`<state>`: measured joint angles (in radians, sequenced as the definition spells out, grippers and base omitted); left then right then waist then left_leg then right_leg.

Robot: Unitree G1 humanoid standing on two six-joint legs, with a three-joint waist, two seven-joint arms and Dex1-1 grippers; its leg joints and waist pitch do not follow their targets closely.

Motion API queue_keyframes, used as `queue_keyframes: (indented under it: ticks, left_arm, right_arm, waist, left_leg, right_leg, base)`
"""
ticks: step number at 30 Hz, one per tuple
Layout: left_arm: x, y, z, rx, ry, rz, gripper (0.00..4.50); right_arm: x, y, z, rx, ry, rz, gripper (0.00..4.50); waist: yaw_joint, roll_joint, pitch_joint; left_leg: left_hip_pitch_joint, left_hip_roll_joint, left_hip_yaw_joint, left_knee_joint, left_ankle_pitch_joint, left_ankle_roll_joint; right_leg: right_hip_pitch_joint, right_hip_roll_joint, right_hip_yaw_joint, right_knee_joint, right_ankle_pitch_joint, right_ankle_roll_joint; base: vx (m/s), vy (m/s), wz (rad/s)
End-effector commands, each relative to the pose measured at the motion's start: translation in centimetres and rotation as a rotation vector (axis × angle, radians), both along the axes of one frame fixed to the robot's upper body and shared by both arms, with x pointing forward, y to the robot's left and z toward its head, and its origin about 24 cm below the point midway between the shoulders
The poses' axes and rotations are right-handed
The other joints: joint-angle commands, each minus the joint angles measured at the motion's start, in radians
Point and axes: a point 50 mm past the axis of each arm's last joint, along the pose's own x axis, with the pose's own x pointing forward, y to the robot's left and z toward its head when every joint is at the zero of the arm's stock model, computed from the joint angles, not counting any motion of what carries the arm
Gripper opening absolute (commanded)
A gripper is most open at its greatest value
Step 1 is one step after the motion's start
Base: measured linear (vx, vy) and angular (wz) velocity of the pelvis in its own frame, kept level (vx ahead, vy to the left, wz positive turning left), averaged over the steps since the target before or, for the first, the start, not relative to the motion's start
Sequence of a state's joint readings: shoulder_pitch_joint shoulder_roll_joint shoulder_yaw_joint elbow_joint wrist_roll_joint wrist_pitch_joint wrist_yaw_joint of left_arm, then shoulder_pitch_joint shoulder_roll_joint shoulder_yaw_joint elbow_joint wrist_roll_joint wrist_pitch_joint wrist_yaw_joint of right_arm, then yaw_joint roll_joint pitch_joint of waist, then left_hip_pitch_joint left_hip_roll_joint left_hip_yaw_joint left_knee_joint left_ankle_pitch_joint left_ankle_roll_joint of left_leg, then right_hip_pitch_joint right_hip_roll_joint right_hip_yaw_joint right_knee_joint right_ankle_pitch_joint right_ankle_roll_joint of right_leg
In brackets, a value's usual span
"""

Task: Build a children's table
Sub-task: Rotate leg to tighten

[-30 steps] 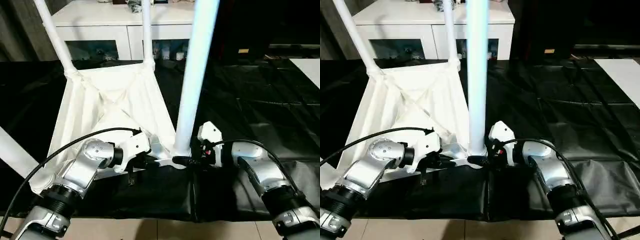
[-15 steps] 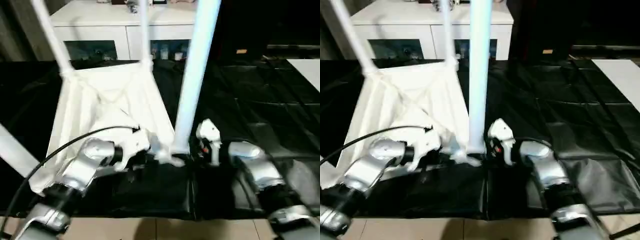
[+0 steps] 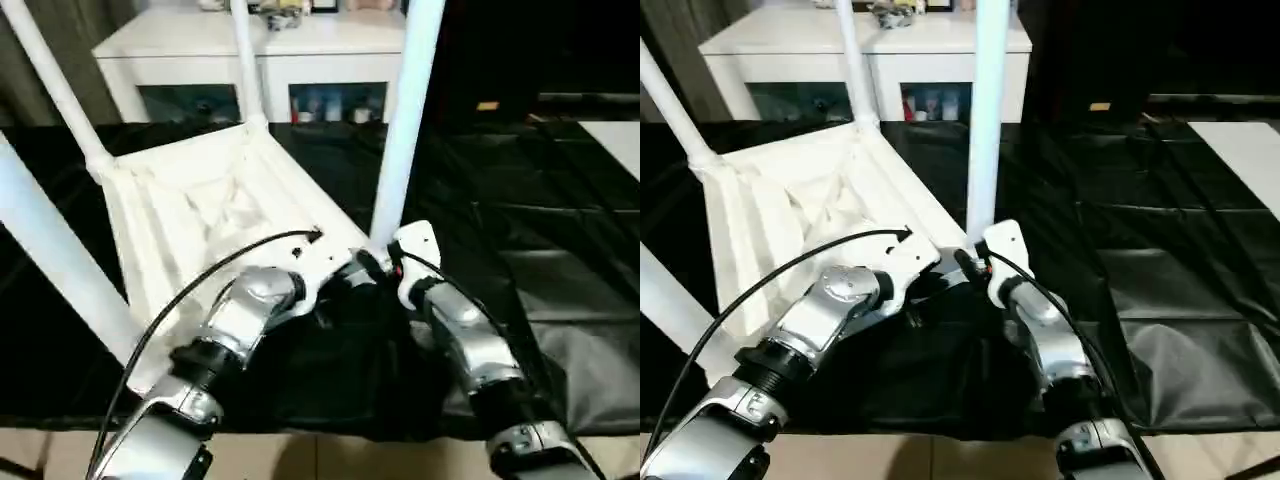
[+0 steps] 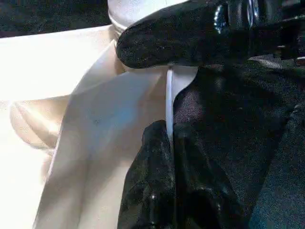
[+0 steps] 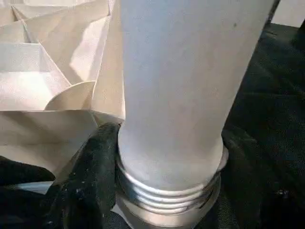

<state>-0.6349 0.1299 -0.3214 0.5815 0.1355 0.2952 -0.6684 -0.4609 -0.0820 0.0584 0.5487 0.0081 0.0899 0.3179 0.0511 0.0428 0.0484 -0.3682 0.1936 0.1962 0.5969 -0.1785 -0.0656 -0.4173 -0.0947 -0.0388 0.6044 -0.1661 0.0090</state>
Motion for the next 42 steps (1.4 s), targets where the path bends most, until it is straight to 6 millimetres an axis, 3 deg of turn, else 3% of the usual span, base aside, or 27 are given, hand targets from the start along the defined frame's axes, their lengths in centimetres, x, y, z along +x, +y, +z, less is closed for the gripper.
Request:
queue_keyframes:
  ticks: [1,5,6,8,11,12,13,15,19,24,25,35,42]
  left_arm:
    - [0.3,1.1,0.1,0.0,-0.044,0.045,0.0]
    - [-0.7,1.7,0.2,-0.015,-0.017,-0.074,0.0]
    - [-0.9,1.7,0.2,-0.023,-0.012,-0.098,0.0]
    - [-1.8,2.1,0.5,-0.044,0.005,-0.191,0.0]
    - [-3.0,2.6,1.1,-0.09,0.019,-0.33,0.0]
    - [-3.0,2.6,1.1,-0.09,0.019,-0.33,0.0]
    - [-3.3,2.8,1.3,-0.102,0.03,-0.354,0.0]
    - [-3.9,3.2,1.6,-0.112,0.052,-0.4,0.0]
    - [-4.3,4.0,2.0,-0.109,0.061,-0.434,0.0]
    - [-4.3,4.5,2.0,-0.101,0.07,-0.437,0.0]
    - [-4.2,4.7,2.1,-0.093,0.066,-0.429,0.0]
    - [-3.9,5.0,2.0,-0.083,0.067,-0.411,0.0]
    - [-3.9,5.0,2.0,-0.082,0.071,-0.412,0.0]
  right_arm:
    - [-1.0,2.5,0.9,0.057,-0.043,0.193,3.42]
    - [-0.9,1.6,1.6,0.102,-0.019,0.294,3.62]
    - [-1.0,1.4,1.7,0.107,-0.014,0.315,3.76]
    - [-1.7,0.5,2.0,0.062,-0.006,0.476,3.76]
    - [-2.9,-1.0,2.1,0.018,0.025,0.664,3.76]
    - [-2.9,-1.0,2.1,0.018,0.025,0.664,3.76]
    - [-3.0,-1.3,2.2,0.018,0.031,0.682,3.76]
    - [-3.1,-1.9,2.3,0.02,0.044,0.712,3.76]
    - [-3.0,-2.5,2.4,-0.003,0.061,0.755,3.76]
    - [-3.2,-2.7,2.2,-0.043,0.081,0.814,3.76]
    - [-3.3,-2.8,2.1,-0.065,0.092,0.838,3.76]
    - [-3.4,-3.5,1.8,-0.103,0.119,0.862,3.76]
    - [-3.0,-3.6,1.8,-0.082,0.113,0.839,3.11]
  waist:
    - [0.004,-0.021,-0.066]
    - [0.003,-0.022,-0.066]
    - [0.003,-0.022,-0.066]
    - [0.007,-0.023,-0.068]
    - [0.008,-0.019,-0.066]
    - [0.009,-0.019,-0.065]
    - [0.01,-0.026,-0.064]
    - [0.015,-0.02,-0.064]
    - [0.023,-0.021,-0.062]
    - [0.025,-0.024,-0.061]
    - [0.026,-0.028,-0.062]
    - [0.033,-0.027,-0.062]
    - [0.034,-0.026,-0.064]
  left_leg:
    - [0.002,0.017,-0.015,-0.074,-0.267,0.051]
    - [-0.008,0.017,-0.018,-0.073,-0.242,0.072]
    - [-0.003,0.018,-0.016,-0.072,-0.249,0.073]
    - [-0.003,0.02,-0.018,-0.071,-0.23,0.069]
    - [-0.002,0.026,-0.015,-0.07,-0.235,0.085]
    - [0.0,0.026,-0.013,-0.07,-0.241,0.085]
    - [0.001,0.027,-0.012,-0.072,-0.247,0.082]
    - [0.006,0.03,-0.013,-0.073,-0.257,0.072]
    - [0.011,0.031,-0.009,-0.074,-0.259,0.062]
    - [0.007,0.029,-0.011,-0.075,-0.262,0.052]
    - [0.005,0.028,-0.01,-0.074,-0.257,0.052]
    - [0.004,0.028,-0.01,-0.071,-0.237,0.061]
    - [0.004,0.028,-0.01,-0.07,-0.229,0.062]
  right_leg:
    - [0.047,-0.033,0.023,-0.084,-0.309,-0.173]
    - [0.056,-0.036,0.021,-0.077,-0.271,-0.187]
    - [0.052,-0.035,0.021,-0.081,-0.293,-0.187]
    - [0.057,-0.036,0.02,-0.076,-0.272,-0.195]
    - [0.052,-0.034,0.022,-0.071,-0.231,-0.222]
    - [0.05,-0.034,0.023,-0.072,-0.233,-0.224]
    - [0.05,-0.034,0.022,-0.073,-0.248,-0.226]
    - [0.046,-0.037,0.023,-0.072,-0.268,-0.231]
    - [0.042,-0.034,0.026,-0.071,-0.259,-0.234]
    - [0.044,-0.036,0.027,-0.073,-0.294,-0.213]
    - [0.045,-0.037,0.027,-0.073,-0.297,-0.209]
    - [0.045,-0.036,0.026,-0.072,-0.287,-0.211]
    - [0.047,-0.034,0.025,-0.068,-0.26,-0.219]
  base:
    - [0.0,0.0,0.0]
    - [0.0,0.0,0.0]
    - [0.0,0.0,0.0]
    - [0.0,0.0,0.0]
    - [0.0,0.0,0.0]
    - [0.0,0.0,0.0]
    - [0.0,0.0,0.0]
    - [0.0,0.0,0.0]
    - [0.0,0.0,0.0]
    - [0.0,0.0,0.0]
    - [0.0,0.0,0.0]
    - [0.0,0.0,0.0]
    - [0.0,0.0,0.0]
